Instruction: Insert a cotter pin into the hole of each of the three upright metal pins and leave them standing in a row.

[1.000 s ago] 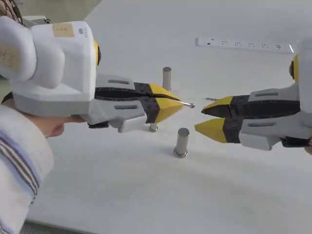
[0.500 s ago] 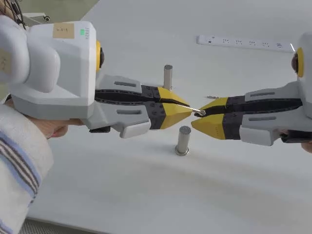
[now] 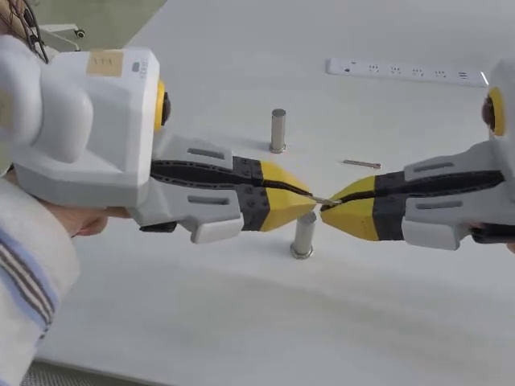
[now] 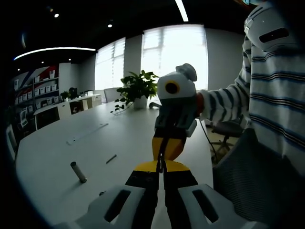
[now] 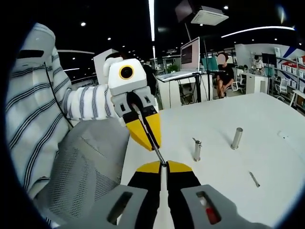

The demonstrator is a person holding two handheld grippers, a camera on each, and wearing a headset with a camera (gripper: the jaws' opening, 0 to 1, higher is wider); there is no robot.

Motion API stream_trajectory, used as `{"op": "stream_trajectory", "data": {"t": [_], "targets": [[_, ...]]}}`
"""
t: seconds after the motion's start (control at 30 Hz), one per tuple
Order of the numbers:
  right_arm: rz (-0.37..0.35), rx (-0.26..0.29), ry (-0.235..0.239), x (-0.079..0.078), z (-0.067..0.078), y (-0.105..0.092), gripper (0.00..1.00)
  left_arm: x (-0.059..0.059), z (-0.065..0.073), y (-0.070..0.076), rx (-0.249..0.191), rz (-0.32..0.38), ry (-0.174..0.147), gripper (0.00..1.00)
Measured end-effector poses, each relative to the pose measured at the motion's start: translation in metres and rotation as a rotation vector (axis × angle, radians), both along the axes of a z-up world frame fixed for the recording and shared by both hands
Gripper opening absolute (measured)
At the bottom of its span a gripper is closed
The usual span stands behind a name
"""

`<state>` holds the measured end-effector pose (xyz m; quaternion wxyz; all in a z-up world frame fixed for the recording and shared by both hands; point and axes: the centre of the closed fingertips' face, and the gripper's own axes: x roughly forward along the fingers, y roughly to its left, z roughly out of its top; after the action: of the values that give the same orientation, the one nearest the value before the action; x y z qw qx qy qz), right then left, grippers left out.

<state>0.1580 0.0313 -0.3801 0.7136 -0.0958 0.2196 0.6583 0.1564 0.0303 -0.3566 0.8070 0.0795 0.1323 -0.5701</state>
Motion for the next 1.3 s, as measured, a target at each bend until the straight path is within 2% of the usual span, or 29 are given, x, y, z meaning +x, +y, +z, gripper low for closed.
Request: {"op": "stream_trajectory", "data": {"t": [0.27,0.43,0.47,0.53,0.83,1.07,1.3], "targets": [[0.033,-0.001,-0.037,-0.003,0.006,-0.003,0.00,-0.002,-0.004,0.001,0.014,-0.014,0.009,0.00],[0.055,-0.002,-0.040,-0.008,0.006,-0.004,0.00,-0.007,-0.007,-0.004,0.016,-0.017,0.025,0.00],[0.055,-0.001,-0.039,-0.008,0.006,-0.004,0.00,-0.008,-0.008,-0.005,0.020,-0.014,0.026,0.00],[0.053,0.000,-0.042,-0.009,0.005,-0.005,0.00,-0.010,-0.010,-0.006,0.014,-0.016,0.054,0.00],[0.010,0.031,-0.020,-0.010,0.001,-0.010,0.00,-0.006,-0.016,-0.005,0.031,-0.009,0.061,0.02],[-0.024,0.040,-0.017,-0.007,-0.003,-0.015,0.00,-0.004,-0.023,-0.006,0.050,0.003,0.069,0.13],[-0.063,0.029,-0.035,0.000,-0.012,-0.022,0.00,0.011,-0.030,0.004,0.075,0.041,0.049,0.26]]}}
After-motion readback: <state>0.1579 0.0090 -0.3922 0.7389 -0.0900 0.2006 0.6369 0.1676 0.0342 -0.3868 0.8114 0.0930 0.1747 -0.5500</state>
